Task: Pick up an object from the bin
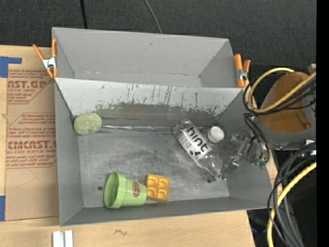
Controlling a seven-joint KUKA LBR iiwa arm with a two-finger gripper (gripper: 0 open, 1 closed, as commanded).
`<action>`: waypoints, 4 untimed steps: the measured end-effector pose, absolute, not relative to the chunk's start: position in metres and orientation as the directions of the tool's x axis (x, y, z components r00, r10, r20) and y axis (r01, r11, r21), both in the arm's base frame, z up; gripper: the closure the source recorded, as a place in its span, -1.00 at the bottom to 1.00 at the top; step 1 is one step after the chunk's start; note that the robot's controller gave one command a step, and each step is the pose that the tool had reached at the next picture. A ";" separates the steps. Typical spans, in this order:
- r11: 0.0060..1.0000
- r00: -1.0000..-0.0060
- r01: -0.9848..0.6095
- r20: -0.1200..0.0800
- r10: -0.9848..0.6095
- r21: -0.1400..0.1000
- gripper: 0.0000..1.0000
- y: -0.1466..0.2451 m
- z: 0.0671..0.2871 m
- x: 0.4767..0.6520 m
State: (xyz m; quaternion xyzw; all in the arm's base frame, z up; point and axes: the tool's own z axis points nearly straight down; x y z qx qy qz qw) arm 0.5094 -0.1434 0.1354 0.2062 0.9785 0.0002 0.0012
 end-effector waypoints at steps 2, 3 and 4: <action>0.903 -0.903 0.430 -0.006 0.430 0.002 1.00 -0.133 0.060 0.507; 0.895 -0.895 0.445 -0.004 0.445 0.002 1.00 -0.133 0.060 0.507; 0.890 -0.890 0.455 0.002 0.455 0.001 1.00 -0.133 0.062 0.506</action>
Offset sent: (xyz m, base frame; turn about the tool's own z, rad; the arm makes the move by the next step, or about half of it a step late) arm -0.0074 0.0129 -0.0654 0.3262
